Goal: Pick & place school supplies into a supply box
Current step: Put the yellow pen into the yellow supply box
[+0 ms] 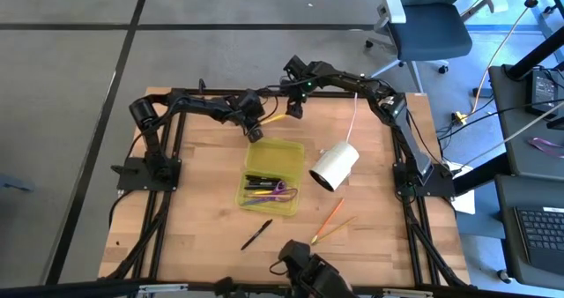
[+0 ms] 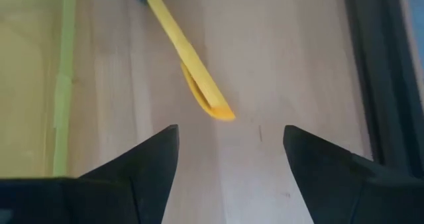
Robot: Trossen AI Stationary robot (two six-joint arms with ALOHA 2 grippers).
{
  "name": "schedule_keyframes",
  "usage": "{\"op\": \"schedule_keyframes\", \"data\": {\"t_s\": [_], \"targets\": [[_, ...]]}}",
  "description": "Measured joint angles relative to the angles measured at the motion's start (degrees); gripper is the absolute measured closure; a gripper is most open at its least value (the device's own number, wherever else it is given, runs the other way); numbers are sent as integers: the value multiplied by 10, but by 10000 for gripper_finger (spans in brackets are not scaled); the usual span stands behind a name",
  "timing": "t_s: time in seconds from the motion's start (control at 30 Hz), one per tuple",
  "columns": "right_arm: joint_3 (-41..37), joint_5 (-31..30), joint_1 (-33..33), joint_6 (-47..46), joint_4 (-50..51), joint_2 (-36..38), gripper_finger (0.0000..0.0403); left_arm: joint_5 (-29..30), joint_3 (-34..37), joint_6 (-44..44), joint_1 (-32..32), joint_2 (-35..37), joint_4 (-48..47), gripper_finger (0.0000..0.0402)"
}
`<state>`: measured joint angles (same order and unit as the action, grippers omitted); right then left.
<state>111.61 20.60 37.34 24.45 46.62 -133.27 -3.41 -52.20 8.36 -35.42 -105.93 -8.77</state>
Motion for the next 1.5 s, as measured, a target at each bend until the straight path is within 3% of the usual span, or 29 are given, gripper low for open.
{"op": "schedule_keyframes", "data": {"t_s": [0.43, 0.63, 0.97, 1.5], "targets": [[0, 0, 0, 12, 20, 0, 128, -12, -3, -32, 14, 5, -52, 389], [0, 0, 0, 9, 25, 0, 128, 24, -3, -77, 36, 16, -84, 389], [0, 0, 0, -3, 24, 0, 128, 58, -8, -82, 54, 34, -128, 390], [0, 0, 0, -4, 14, 0, 128, 65, -16, -97, 49, 112, -170, 390]]}}
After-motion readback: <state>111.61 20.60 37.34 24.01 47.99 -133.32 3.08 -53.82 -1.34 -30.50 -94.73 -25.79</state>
